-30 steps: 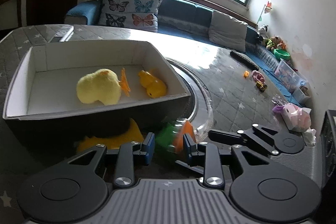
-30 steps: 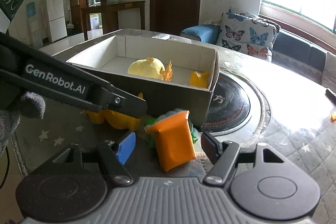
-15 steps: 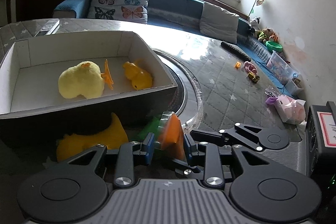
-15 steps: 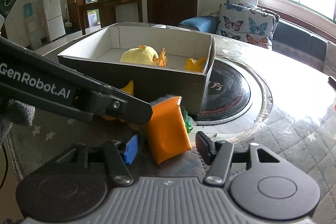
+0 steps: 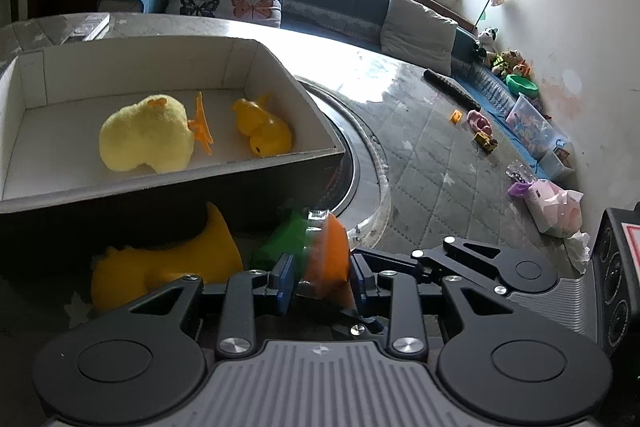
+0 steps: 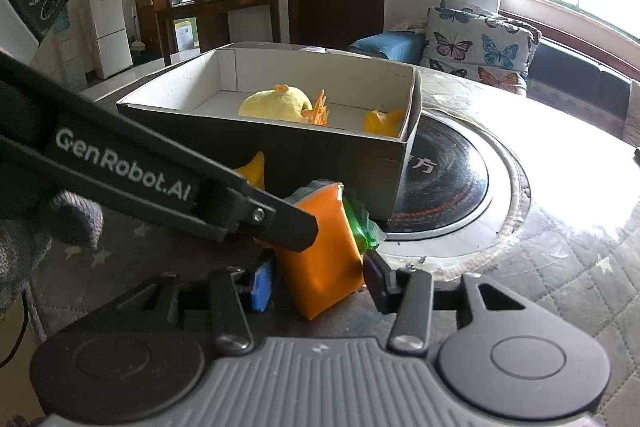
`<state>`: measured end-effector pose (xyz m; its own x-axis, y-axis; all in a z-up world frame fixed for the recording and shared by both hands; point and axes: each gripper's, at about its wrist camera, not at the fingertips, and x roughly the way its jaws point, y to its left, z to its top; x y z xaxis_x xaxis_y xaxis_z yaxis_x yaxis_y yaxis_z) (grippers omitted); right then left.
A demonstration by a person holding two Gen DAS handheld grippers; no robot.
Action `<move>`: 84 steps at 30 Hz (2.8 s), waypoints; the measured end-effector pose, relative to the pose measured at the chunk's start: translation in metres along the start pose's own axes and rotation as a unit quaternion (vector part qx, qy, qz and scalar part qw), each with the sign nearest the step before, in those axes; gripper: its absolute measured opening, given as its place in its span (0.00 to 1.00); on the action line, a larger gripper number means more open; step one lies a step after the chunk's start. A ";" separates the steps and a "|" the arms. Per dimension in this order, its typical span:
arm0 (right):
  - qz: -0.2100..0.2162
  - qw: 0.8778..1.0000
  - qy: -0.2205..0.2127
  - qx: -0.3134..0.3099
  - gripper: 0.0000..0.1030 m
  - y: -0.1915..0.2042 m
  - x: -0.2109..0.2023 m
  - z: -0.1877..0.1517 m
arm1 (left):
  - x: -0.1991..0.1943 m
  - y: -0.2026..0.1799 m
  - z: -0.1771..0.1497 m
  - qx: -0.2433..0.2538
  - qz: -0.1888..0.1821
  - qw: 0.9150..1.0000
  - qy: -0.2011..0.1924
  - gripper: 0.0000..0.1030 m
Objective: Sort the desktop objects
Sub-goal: 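Move the left gripper back to the orange-and-green toy block, then close the left gripper on the orange side of the toy block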
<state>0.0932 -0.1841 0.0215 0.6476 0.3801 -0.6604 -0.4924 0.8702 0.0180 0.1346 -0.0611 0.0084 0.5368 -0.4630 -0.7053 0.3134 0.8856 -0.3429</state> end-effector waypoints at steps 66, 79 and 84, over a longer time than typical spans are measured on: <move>0.002 1.000 0.002 0.030 0.41 0.015 -0.012 -0.014 | -0.008 -0.005 -0.025 0.027 0.002 1.000 -0.001 0.27; 0.007 1.000 -0.006 0.016 0.35 0.021 -0.019 -0.012 | -0.016 -0.006 -0.023 0.025 -0.007 1.000 -0.005 0.25; 0.008 1.000 -0.020 0.005 0.33 0.025 -0.028 -0.004 | -0.028 -0.009 -0.014 0.027 -0.008 0.999 -0.022 0.24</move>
<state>0.0602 -0.1742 0.0378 0.6626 0.4063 -0.6291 -0.4975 0.8667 0.0357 0.1056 -0.0554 0.0228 0.5656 -0.4786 -0.6716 0.3632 0.8757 -0.3182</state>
